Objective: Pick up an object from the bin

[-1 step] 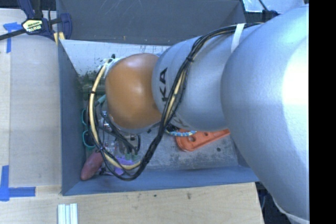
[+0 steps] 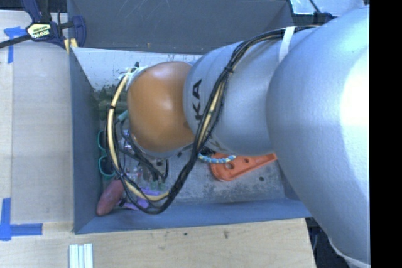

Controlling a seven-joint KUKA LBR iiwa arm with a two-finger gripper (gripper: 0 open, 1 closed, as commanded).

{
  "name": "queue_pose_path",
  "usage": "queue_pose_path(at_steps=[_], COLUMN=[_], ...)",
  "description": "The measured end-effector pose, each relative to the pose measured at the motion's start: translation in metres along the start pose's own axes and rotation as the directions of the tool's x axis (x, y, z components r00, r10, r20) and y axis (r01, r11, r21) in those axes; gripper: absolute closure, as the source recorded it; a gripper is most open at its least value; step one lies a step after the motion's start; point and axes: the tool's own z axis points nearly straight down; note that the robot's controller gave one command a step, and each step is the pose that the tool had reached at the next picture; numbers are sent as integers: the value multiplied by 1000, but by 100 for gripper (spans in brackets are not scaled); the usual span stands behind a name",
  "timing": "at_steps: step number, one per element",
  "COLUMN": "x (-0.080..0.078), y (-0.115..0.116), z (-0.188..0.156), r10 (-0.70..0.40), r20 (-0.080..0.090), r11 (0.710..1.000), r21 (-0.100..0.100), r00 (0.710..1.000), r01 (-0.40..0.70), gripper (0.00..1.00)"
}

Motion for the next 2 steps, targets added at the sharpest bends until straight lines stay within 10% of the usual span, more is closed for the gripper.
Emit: queue_pose_path(at_steps=[2], x=[-2], y=[-1], z=[24], r10=[-271], r20=[0], r11=[963], r21=[0], r00=[963], r01=[271], gripper=[0])
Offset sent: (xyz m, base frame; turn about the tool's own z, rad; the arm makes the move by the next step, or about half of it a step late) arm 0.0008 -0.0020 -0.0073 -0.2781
